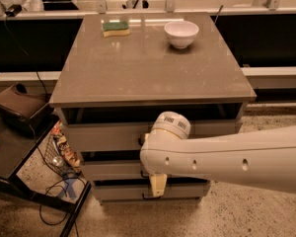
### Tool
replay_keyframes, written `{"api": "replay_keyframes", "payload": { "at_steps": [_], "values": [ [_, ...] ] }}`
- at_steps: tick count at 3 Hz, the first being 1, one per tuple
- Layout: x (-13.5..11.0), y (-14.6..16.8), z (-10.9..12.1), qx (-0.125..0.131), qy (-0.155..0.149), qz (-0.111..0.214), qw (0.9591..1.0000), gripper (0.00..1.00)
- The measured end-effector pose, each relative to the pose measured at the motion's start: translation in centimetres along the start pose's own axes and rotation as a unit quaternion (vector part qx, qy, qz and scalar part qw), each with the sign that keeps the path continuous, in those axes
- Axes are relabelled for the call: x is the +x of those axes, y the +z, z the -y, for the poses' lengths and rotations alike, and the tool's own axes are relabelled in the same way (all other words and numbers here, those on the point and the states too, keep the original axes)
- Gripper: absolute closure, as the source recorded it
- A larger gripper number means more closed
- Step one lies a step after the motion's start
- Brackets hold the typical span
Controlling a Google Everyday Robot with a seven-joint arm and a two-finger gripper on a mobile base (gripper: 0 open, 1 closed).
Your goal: Open top drawer
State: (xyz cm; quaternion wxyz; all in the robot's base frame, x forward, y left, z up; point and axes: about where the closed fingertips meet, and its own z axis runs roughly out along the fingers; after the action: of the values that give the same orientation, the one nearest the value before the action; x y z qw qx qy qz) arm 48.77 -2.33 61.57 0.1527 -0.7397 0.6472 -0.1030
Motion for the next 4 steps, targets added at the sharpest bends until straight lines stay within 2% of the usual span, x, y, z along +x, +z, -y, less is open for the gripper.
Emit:
{"api": "replay_keyframes", "payload": {
  "at_steps": [1, 2, 3, 4],
  "values": [
    [-0.8, 1.5, -0.1, -0.011, -0.012, -0.005, 0.9999, 0.00],
    [-1.5, 2.9, -0.3, -0.021, -0.024, -0.006, 0.9995, 0.26],
    [-1.4, 2.8, -0.2, -0.020, -0.024, -0.007, 0.9995, 0.49],
    [-1.4, 2.5, -0.3, -0.019, -0.023, -0.006, 0.9995, 0.80]
  ]
}}
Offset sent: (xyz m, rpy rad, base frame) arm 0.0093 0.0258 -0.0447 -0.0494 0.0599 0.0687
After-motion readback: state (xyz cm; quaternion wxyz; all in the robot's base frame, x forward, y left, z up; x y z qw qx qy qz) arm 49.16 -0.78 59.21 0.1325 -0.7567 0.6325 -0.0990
